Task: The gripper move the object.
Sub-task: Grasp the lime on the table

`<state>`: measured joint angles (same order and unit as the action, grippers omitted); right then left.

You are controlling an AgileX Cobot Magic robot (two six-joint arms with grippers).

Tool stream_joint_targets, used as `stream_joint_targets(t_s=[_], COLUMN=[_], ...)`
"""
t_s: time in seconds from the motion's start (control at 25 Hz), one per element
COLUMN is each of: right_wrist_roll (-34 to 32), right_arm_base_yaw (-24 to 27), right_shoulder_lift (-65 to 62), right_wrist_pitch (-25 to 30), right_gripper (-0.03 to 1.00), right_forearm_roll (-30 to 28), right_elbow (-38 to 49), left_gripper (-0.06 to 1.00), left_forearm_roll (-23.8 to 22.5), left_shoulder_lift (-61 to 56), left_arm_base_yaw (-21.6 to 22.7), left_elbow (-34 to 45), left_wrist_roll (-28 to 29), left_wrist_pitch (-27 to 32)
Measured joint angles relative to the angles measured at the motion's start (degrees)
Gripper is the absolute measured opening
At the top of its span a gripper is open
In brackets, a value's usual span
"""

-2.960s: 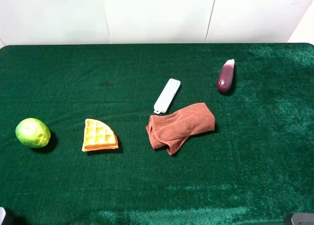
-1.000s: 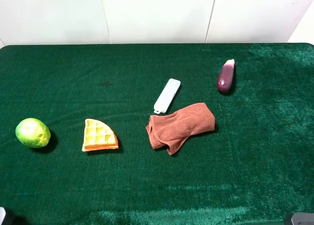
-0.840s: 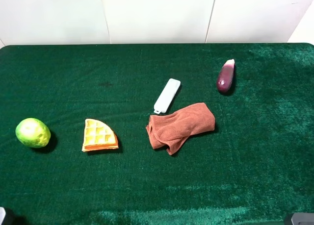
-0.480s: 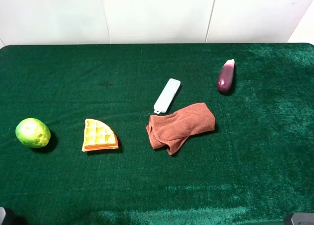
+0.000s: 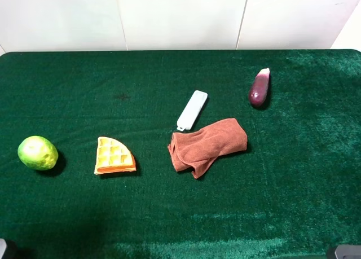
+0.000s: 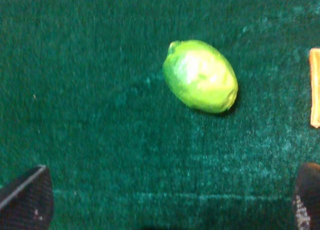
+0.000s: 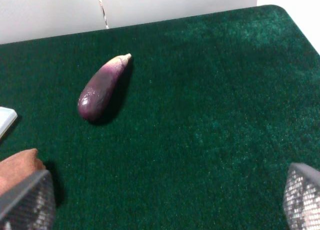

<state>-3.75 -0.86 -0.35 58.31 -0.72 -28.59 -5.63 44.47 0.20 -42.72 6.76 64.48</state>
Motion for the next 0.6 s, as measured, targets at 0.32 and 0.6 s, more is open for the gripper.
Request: stream_joint_targets(t_s=[0.32, 0.6], right_wrist_roll=[0.00, 0.00], right_arm_base_yaw=[0.00, 0.00], right_shoulder_lift=[0.00, 0.00], right_wrist_pitch=[0.00, -0.06], right_gripper=[0.70, 0.70], right_forearm_roll=[0.00, 0.00], right_elbow=[0.00, 0.00], left_gripper=[0.96, 0.99], left_forearm_roll=[0.90, 0.90], left_shoulder_lift=[10.20, 18.85], left_arm_base_yaw=[0.00, 0.00], left_elbow=[-0.13, -0.13], left_wrist_roll=[2.69, 3.99], left_wrist_pitch=[-0.81, -5.70])
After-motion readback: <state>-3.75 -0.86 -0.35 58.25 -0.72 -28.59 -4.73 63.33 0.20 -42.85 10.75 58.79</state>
